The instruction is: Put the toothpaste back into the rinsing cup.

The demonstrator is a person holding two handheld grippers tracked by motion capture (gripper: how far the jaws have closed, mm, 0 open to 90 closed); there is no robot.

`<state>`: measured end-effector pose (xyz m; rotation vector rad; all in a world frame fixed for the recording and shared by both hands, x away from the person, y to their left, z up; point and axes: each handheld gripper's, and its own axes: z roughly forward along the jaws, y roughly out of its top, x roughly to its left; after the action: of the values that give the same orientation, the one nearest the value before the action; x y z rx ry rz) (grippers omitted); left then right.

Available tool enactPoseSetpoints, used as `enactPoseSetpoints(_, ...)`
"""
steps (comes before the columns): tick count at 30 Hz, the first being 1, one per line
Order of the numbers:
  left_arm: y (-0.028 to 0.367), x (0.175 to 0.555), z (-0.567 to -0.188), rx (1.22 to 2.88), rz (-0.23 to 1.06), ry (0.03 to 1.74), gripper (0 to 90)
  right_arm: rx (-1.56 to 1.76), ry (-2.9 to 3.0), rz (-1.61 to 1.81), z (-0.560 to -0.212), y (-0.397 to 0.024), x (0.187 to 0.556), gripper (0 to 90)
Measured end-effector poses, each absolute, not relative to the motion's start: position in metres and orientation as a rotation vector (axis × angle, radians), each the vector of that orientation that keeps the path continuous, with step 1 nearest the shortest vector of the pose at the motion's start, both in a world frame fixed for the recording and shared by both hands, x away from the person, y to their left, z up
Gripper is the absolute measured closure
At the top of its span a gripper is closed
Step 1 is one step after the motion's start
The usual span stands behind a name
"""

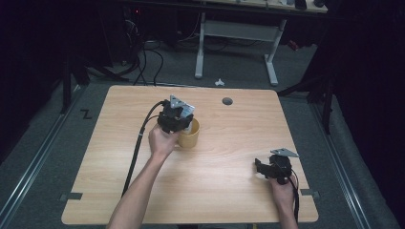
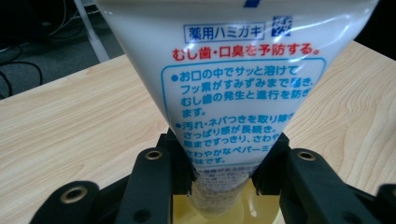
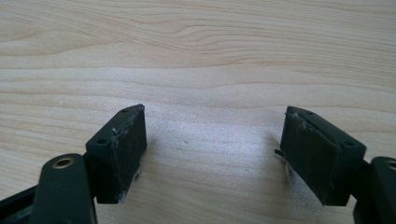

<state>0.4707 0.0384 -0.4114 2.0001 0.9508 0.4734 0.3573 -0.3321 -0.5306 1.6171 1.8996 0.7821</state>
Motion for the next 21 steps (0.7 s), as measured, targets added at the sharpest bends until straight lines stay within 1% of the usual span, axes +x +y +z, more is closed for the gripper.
enactPoseSetpoints(14, 0.034, 0.472, -0.431, 2.012, 0.459, 0.973, 65.1, 1.617, 1.9, 0.782, -0.531, -0.332, 0.357, 22.9)
enactPoseSetpoints(21, 0.029, 0.471, -0.435, 2.034, 0.474, 0.969, 64.7, 1.617, 1.9, 0.782, -0.531, -0.332, 0.357, 22.9)
